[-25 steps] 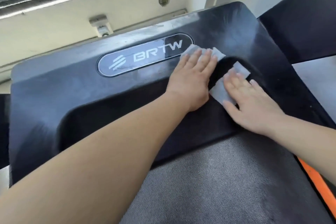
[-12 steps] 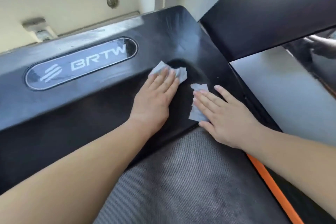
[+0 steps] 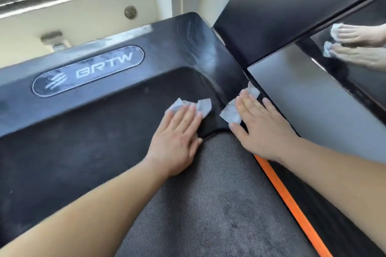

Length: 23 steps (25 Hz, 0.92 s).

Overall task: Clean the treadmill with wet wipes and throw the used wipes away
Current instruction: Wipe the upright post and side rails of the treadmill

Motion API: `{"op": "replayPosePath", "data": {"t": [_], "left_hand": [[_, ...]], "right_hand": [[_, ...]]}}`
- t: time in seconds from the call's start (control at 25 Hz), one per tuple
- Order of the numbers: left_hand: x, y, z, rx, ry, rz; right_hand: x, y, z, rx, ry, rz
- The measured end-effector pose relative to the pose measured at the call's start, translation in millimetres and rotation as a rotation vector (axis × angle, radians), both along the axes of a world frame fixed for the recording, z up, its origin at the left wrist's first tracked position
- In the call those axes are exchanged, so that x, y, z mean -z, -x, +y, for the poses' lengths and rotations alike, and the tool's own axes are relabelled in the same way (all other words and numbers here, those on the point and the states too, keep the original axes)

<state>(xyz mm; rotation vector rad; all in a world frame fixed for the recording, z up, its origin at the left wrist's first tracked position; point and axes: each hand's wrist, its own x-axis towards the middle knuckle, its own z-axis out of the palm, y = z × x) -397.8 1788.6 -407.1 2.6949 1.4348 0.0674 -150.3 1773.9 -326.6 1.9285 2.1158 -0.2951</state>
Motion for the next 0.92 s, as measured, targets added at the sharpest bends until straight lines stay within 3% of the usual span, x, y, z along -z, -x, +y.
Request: {"op": "replayPosePath", "data": {"t": [0.08,0.24,0.4,0.68,0.84,0.92], "left_hand": [[-8.6,-6.1,30.6,-0.156,0.004,0.036],[-21.1,-45.7,68.1,-0.314,0.048,-0.080],[-5.1,-75.4,18.8,-0.218,0.066,-0.257],[-6.0,-48.6,-34.3,0.023,-0.002,-0.269],[-47.0,-61.7,-33.9,-0.363,0.322,-0.493],[-66.9,-79.0,-33.2,-0.632,0.558,-0.818]], "right_hand": [[0.7,-2.4,0.9,0.027,0.026,0.028],[4.7,-7.7,-4.4,0.100,0.047,0.098],[10.1,-12.1,-22.6,0.119,0.012,0.164],[36.1,-43.7,-73.9,0.126,-0.109,0.077],[30.3,-42.9,-73.8,0.053,-0.122,0.003],[12.1,-31.5,-68.0,0.069,-0.121,0.036]]}}
